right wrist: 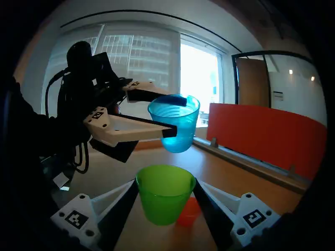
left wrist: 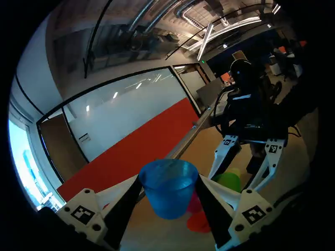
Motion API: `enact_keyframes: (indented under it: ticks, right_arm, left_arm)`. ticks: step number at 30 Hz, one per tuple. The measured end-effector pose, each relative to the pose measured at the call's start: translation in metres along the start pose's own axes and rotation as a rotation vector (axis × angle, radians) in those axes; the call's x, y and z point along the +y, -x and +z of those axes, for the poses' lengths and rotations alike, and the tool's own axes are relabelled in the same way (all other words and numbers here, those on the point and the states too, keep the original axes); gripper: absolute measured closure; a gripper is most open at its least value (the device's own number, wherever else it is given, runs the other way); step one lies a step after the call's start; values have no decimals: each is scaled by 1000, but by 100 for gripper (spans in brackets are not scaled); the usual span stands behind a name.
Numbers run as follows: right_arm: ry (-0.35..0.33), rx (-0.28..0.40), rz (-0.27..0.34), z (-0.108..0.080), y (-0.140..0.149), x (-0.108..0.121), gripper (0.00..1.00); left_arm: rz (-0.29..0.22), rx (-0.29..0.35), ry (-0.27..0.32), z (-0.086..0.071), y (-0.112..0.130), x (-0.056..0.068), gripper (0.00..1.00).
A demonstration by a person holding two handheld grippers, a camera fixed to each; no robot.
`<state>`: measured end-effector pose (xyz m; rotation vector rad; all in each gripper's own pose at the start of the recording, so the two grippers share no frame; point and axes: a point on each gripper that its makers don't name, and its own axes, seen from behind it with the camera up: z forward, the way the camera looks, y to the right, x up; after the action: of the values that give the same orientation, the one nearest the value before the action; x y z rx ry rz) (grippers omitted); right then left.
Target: Pour water
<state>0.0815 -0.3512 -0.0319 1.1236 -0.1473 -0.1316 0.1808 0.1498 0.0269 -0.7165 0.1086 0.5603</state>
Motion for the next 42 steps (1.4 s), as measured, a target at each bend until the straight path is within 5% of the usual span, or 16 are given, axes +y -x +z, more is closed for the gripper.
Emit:
enact_keyframes:
  ticks: [42]
  right_arm:
    - [-18, -9, -7, 3, 2, -5, 7]
  left_arm:
    - [221, 0, -32, -8, -13, -2, 14]
